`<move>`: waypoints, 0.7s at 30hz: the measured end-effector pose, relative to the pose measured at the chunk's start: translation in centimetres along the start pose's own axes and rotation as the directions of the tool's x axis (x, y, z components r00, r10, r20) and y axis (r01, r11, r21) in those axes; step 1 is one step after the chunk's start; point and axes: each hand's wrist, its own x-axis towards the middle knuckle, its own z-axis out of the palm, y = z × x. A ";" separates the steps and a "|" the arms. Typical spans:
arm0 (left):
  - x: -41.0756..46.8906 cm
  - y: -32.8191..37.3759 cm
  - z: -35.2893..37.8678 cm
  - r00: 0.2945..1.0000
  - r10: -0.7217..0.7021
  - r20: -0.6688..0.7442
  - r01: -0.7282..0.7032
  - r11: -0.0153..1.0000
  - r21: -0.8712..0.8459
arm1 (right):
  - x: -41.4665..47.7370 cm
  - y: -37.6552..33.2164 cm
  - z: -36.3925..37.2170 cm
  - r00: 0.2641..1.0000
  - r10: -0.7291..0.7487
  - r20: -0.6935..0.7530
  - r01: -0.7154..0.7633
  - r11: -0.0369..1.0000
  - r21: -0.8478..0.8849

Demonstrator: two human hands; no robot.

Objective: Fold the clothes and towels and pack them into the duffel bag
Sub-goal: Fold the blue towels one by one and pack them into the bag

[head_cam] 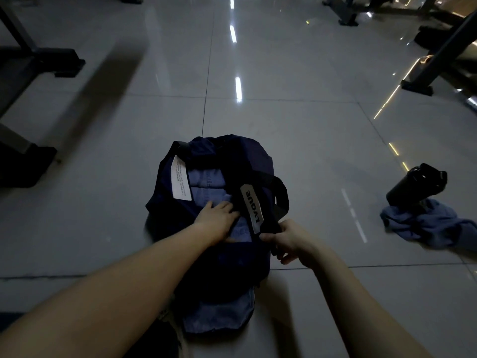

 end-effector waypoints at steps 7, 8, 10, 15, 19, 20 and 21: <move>-1.0 -0.1 0.4 0.993 0.011 -0.120 -0.024 0.994 -0.108 | 1.4 0.8 1.5 0.984 -0.011 -0.179 0.014 1.000 0.013; -1.2 -0.6 0.0 0.989 0.008 -0.148 -0.029 0.989 -0.142 | 1.5 0.7 1.7 0.979 -0.025 -0.203 0.028 1.000 0.012; -1.3 -1.3 -0.9 0.978 -0.021 -0.206 -0.019 0.981 -0.191 | 1.6 0.4 1.8 0.961 -0.058 -0.270 0.059 0.998 -0.005; 0.4 -2.2 -1.9 0.993 -0.100 -0.065 0.074 0.942 -0.327 | 2.1 0.1 2.0 0.915 -0.152 -0.375 0.154 0.988 -0.025; 2.3 -2.3 -2.3 0.998 -0.059 0.028 0.065 0.934 -0.352 | 2.2 0.0 1.8 0.901 -0.160 -0.403 0.199 0.978 0.057; 2.5 -2.3 -2.2 0.998 -0.053 0.034 0.062 0.935 -0.350 | 2.2 0.0 1.7 0.902 -0.157 -0.402 0.201 0.977 0.069; 2.5 -2.3 -2.0 0.998 -0.049 0.037 0.059 0.938 -0.343 | 2.3 0.0 1.6 0.905 -0.154 -0.397 0.202 0.976 0.081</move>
